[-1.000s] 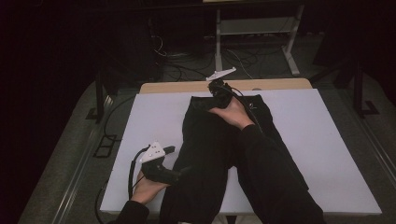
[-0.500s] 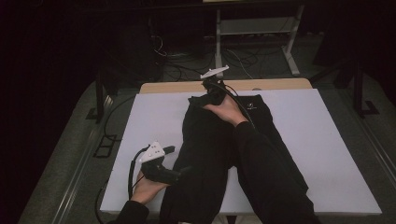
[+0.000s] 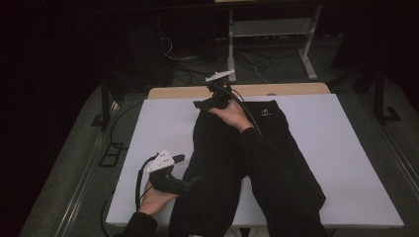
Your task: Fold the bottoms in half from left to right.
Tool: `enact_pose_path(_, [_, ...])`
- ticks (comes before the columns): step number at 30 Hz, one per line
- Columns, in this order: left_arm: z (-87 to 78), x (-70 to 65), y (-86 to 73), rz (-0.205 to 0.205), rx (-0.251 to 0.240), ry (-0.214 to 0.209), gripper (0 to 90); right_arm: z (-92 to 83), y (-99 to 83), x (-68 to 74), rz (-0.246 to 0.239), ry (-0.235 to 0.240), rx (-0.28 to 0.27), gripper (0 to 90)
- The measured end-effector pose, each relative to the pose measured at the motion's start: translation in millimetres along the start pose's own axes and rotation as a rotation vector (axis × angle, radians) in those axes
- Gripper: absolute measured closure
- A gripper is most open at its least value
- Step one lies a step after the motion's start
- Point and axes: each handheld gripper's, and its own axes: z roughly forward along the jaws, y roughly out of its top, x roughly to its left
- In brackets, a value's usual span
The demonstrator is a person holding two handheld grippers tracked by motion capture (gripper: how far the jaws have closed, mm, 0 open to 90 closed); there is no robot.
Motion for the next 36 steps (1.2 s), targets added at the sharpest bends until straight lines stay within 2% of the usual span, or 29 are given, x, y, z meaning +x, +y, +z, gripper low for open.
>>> enact_pose_path(5, [-0.3, 0.1, 0.0, 0.001, -0.001, -0.002, 0.0, 10.5, -1.6, 0.5, 0.022, 0.007, -0.003, 0.0])
enact_pose_path(7, [-0.7, 0.1, 0.1, -0.003, -0.005, -0.007, 0.0, 19.1, -6.4, 0.6, 0.059, 0.014, -0.006, 0.0])
enact_pose_path(10, [-1.0, 0.2, 0.2, -0.003, -0.009, -0.010, 0.0, 24.5, -10.2, 1.0, 0.083, 0.014, -0.006, 0.0])
enact_pose_path(19, [-1.6, 0.3, 0.2, -0.005, -0.014, -0.010, 0.0, 46.7, -25.5, 6.8, 0.093, -0.014, 0.049, 1.8])
enact_pose_path(27, [-2.0, 0.8, -0.1, -0.007, -0.013, -0.007, 0.0, 56.6, -35.9, 8.6, 0.109, -0.058, 0.100, 14.6])
enact_pose_path(32, [-1.9, 0.6, -0.1, -0.006, -0.013, -0.006, 0.0, 61.2, -40.4, 11.2, 0.113, -0.063, 0.135, 25.9])
enact_pose_path(36, [-2.1, 0.6, 0.0, -0.005, -0.015, -0.006, 0.0, 64.3, -43.9, 14.1, 0.125, -0.089, 0.147, 35.5])
